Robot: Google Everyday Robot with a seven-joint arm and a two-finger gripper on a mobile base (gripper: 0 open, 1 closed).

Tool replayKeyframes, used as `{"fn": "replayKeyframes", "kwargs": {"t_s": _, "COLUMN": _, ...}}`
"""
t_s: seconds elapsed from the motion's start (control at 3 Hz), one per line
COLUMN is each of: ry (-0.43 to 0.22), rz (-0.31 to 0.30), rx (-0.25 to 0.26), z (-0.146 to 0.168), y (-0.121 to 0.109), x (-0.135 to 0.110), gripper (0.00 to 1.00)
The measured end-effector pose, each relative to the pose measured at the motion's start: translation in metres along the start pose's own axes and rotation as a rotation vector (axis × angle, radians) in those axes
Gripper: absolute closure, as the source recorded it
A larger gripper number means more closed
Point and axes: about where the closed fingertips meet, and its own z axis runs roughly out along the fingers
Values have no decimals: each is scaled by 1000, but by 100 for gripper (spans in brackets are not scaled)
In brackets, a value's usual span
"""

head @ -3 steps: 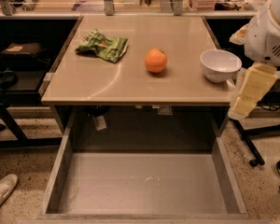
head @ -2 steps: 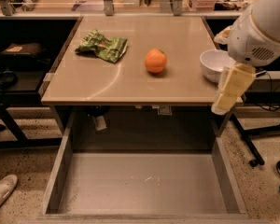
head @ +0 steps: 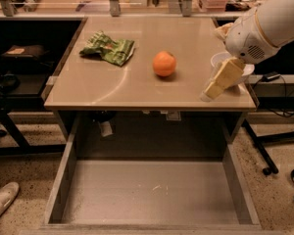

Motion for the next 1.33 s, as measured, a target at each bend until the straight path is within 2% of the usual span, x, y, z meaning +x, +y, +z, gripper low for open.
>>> {"fn": "replayKeyframes", "kwargs": {"t_s": 1.0, "ry": -49, "rz": 5, "rx": -22, "z": 12, "y": 1, "x": -9, "gripper": 0}}
{"fn": "replayKeyframes", "kwargs": {"t_s": 1.33, "ry": -143, "rz": 16, "rx": -29, "z": 42, "y": -14, "x": -19, "gripper": 0}}
